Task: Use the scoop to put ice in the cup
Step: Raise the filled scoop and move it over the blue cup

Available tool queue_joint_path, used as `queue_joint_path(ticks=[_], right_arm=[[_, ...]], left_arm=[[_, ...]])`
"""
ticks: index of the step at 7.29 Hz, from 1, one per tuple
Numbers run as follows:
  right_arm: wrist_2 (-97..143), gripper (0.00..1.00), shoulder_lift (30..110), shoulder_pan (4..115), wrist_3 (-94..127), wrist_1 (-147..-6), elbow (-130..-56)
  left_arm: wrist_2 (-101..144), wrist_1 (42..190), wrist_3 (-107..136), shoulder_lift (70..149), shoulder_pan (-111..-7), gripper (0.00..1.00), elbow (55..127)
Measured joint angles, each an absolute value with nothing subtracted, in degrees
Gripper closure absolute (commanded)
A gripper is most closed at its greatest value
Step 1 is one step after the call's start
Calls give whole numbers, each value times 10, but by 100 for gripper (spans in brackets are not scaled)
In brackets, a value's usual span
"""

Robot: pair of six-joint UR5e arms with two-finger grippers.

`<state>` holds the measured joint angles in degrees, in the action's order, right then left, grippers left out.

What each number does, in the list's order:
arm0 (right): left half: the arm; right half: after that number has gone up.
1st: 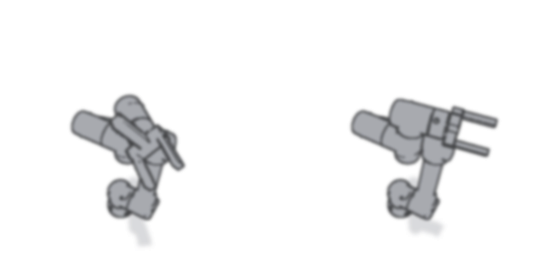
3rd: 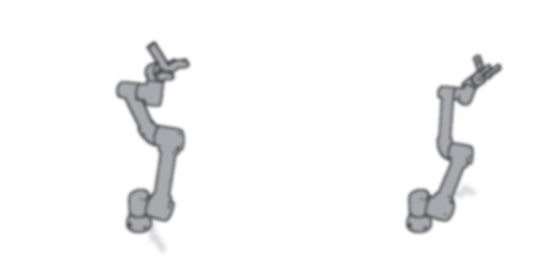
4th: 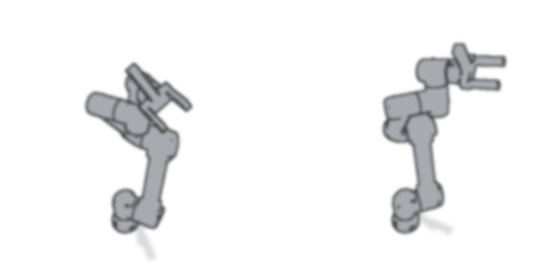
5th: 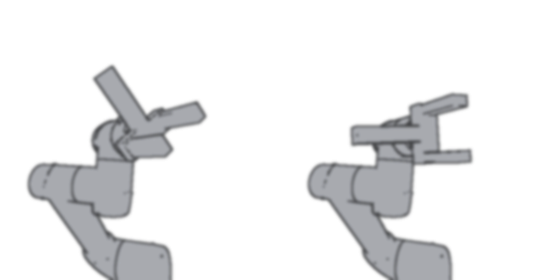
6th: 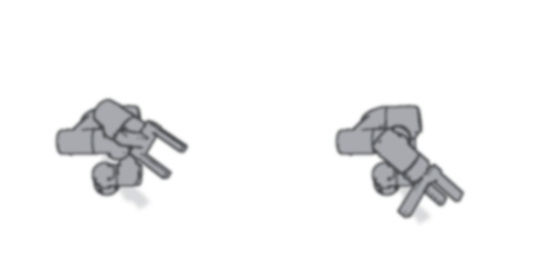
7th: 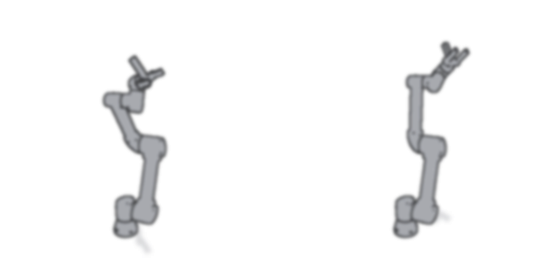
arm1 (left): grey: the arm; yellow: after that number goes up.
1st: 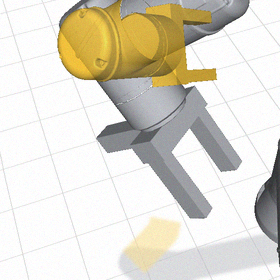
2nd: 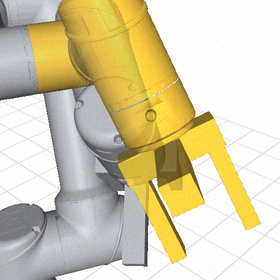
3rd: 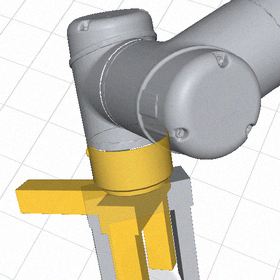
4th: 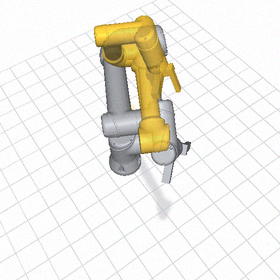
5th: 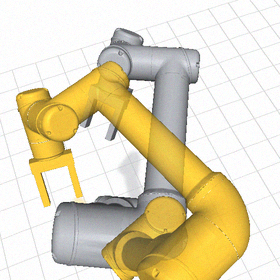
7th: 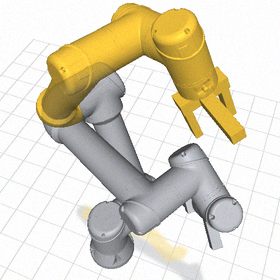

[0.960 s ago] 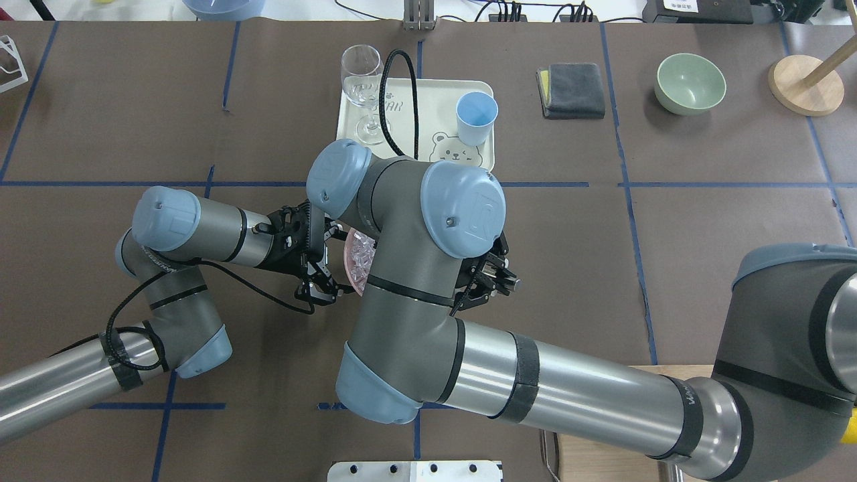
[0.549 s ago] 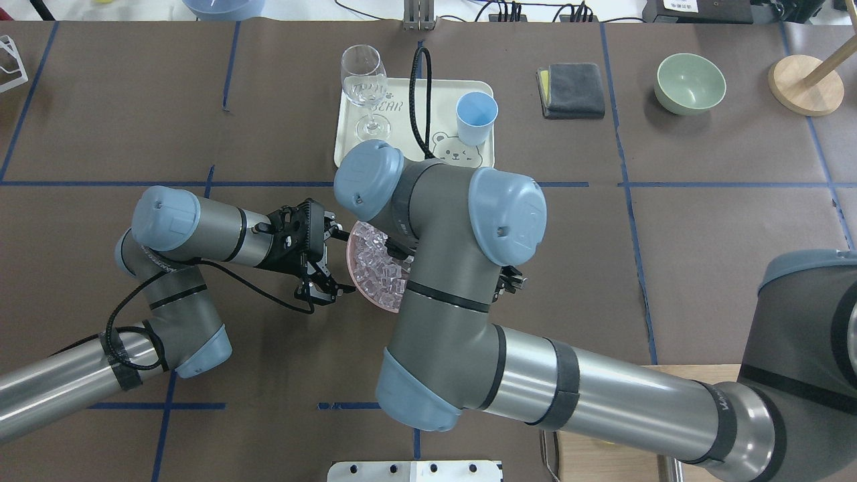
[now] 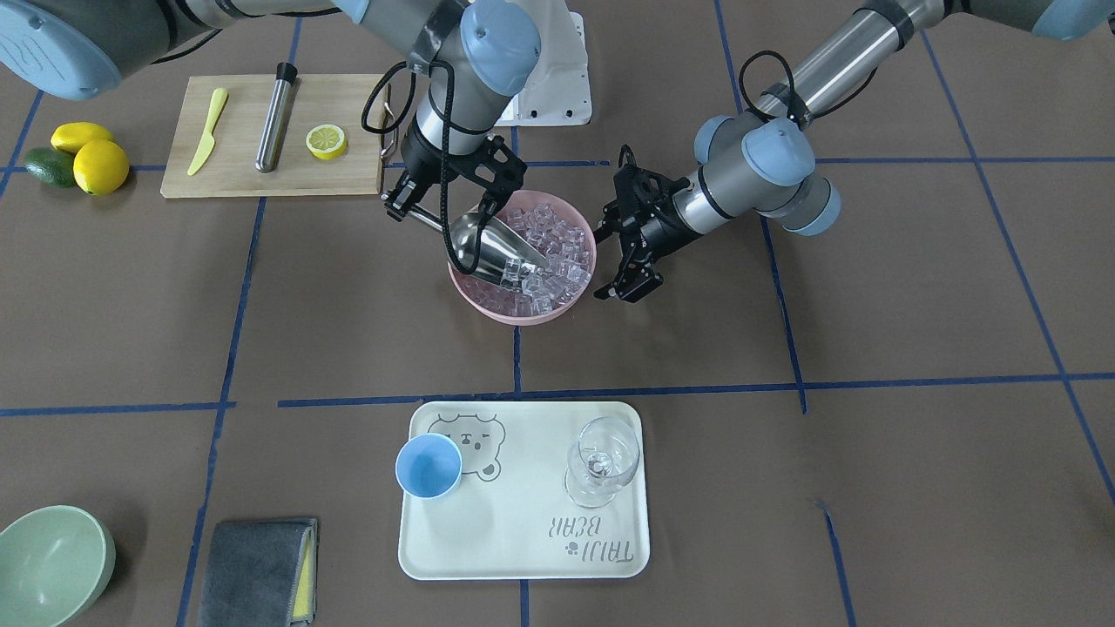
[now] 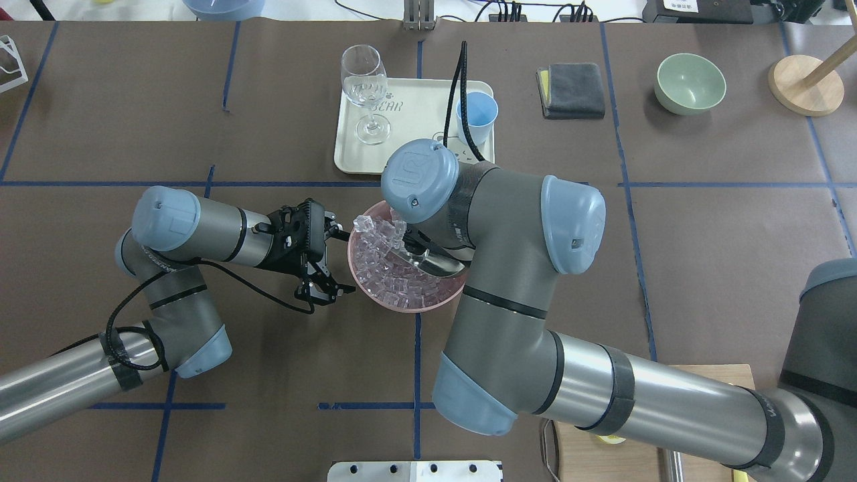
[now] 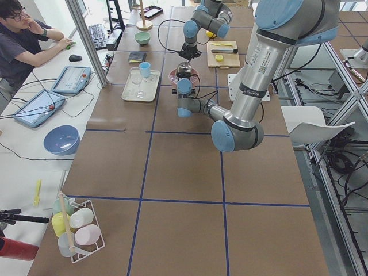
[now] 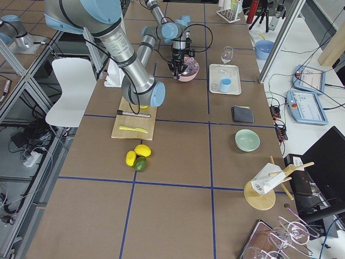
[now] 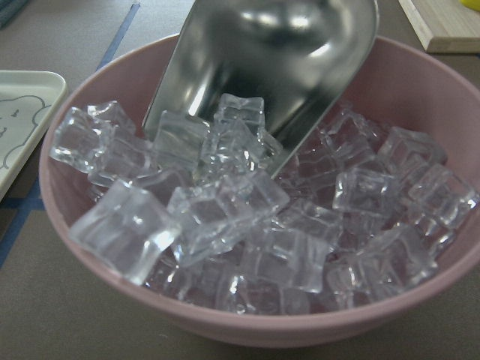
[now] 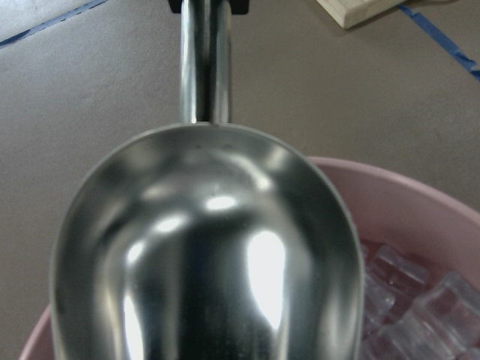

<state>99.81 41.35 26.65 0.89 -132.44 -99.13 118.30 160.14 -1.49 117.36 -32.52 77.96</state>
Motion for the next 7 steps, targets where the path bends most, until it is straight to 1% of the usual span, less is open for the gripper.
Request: queue_joint_path(ticks=[1, 4, 7], right_arm=[[1000, 100, 420, 268, 16, -1306, -998], [1019, 100, 459, 282, 25, -1256, -1054], [1106, 100, 462, 346, 40, -1251, -1094]], left_arm=[[1183, 1601, -15, 1174, -325, 0, 780], [1183, 1601, -15, 1174, -325, 0, 780], [1183, 1601, -15, 1174, -325, 0, 780]])
